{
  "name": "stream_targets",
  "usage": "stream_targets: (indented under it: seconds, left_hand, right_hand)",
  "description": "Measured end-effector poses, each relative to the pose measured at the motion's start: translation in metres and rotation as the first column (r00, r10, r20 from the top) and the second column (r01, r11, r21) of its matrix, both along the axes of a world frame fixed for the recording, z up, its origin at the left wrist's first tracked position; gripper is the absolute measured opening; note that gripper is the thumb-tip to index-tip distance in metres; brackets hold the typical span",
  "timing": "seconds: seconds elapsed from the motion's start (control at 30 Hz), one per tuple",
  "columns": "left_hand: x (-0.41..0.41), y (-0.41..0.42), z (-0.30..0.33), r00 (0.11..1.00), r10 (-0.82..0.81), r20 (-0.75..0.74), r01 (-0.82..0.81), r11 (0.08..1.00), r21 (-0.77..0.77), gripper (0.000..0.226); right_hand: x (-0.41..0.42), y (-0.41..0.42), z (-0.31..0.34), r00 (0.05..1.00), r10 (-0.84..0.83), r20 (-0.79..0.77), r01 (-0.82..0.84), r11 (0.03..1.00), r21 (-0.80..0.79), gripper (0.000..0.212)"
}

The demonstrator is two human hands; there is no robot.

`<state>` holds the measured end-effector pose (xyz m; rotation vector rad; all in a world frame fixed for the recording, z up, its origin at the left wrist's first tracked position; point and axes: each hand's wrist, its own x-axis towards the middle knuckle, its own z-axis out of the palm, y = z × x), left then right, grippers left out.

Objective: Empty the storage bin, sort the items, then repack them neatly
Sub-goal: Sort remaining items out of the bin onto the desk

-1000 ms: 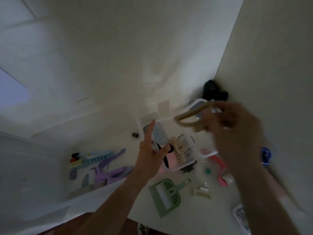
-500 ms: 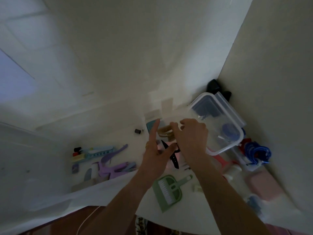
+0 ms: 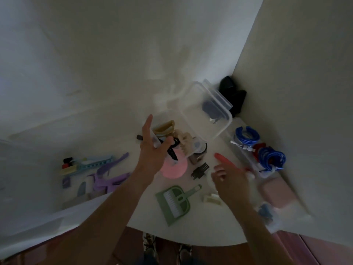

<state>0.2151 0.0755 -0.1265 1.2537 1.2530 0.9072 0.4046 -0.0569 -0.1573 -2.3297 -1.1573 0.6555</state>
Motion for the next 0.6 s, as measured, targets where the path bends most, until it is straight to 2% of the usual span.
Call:
stream_targets:
  seconds: [0.03,0.13,0.23,0.3,0.47,0.6]
  left_hand:
    - [0.002,0.001,0.0,1.0,-0.002,0.012,0.002,1.0,-0.001,0.079]
    - [0.005,0.004,-0.005,0.999,0.003,0.054,-0.002,1.0,-0.002,0.078]
    - [0.006,0.007,-0.007,0.997,0.007,0.082,-0.007,1.0,-0.001,0.078]
    - [0.006,0.007,-0.009,0.997,0.012,0.081,-0.012,1.0,-0.009,0.078]
    - [0.005,0.01,-0.009,0.998,0.037,0.052,-0.037,0.999,0.0,0.078]
    - [0.002,0.012,-0.008,0.998,0.021,0.067,-0.02,1.0,-0.01,0.077]
  right_hand:
    - [0.0,0.01,-0.015,1.0,0.012,-0.003,-0.013,0.998,-0.068,0.028]
    - [-0.011,0.042,-0.042,0.966,0.146,0.213,-0.08,0.953,-0.292,0.039]
    - [-0.021,0.062,-0.062,0.932,0.257,0.255,-0.123,0.888,-0.444,0.062]
    - [-0.023,0.065,-0.076,0.907,0.311,0.284,-0.118,0.835,-0.538,0.066]
    - [-0.02,0.076,-0.096,0.907,0.271,0.323,-0.074,0.856,-0.512,0.042]
    - [-0.024,0.068,-0.074,0.931,0.123,0.343,0.026,0.917,-0.398,0.054]
